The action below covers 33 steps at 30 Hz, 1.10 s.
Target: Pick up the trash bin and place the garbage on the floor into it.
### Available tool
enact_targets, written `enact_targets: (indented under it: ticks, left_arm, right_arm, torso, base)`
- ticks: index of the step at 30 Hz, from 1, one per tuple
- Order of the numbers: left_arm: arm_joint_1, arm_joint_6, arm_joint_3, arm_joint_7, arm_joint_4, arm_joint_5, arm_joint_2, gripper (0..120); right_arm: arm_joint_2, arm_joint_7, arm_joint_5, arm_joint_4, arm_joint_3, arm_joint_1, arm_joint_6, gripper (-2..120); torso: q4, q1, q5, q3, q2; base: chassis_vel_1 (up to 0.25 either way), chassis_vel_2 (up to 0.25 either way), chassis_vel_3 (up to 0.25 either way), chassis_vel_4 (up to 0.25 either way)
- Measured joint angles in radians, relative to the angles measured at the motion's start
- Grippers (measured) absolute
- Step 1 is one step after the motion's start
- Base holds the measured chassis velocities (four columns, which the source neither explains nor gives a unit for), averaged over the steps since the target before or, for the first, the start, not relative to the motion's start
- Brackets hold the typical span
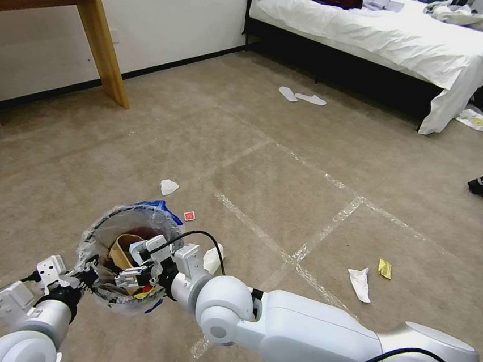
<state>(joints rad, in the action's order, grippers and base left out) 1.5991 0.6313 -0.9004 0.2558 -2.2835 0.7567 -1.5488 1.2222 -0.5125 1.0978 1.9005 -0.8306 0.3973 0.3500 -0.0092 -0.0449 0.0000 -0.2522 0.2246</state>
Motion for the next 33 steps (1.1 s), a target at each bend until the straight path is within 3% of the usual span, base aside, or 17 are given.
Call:
enact_targets:
  ticks: [6,11,13,14,20,33]
  left_arm:
    - [-0.001,0.0,-0.002,0.0,0.004,0.0,0.0,1]
    - [-0.007,0.0,-0.007,0.0,0.008,0.003,0.002,1]
    - [-0.008,0.0,-0.01,0.001,0.011,0.004,0.005,1]
    - [-0.008,0.0,-0.01,0.001,0.011,0.004,0.005,1]
    - [-0.005,-0.001,-0.02,0.001,0.015,0.004,0.004,1]
    - [-0.005,-0.008,-0.046,0.002,0.027,0.015,0.017,1]
  right_arm:
    - [-0.031,-0.006,0.015,0.063,0.036,0.007,0.0,100]
    - [-0.109,0.008,0.022,0.161,0.115,0.04,-0.021,100]
    - [-0.162,0.075,0.014,0.221,0.218,0.088,-0.083,100]
    - [-0.162,0.075,0.014,0.221,0.218,0.088,-0.083,100]
    - [-0.187,0.248,-0.059,0.242,0.384,0.198,-0.273,100]
    - [-0.25,0.307,-0.115,0.294,0.673,0.396,-0.328,100]
  torso:
    - [0.0001,0.0,0.0,0.0,0.0]
    - [0.0,0.0,0.0002,0.0,0.0]
    - [-0.0001,0.0,0.0002,0.0,0.0]
    - [-0.0001,0.0,0.0002,0.0,0.0]
    - [0.0001,0.0,0.0001,0.0,0.0]
    - [-0.0001,0.0,0.0001,0.0,0.0]
  base:
    - [0.0,0.0,0.0,0.0]
    - [0.0,0.0,0.0,0.0]
    - [0.0,0.0,0.0,0.0]
    - [0.0,0.0,0.0,0.0]
    - [0.0,0.0,0.0,0.0]
    - [0.0,0.0,0.0,0.0]
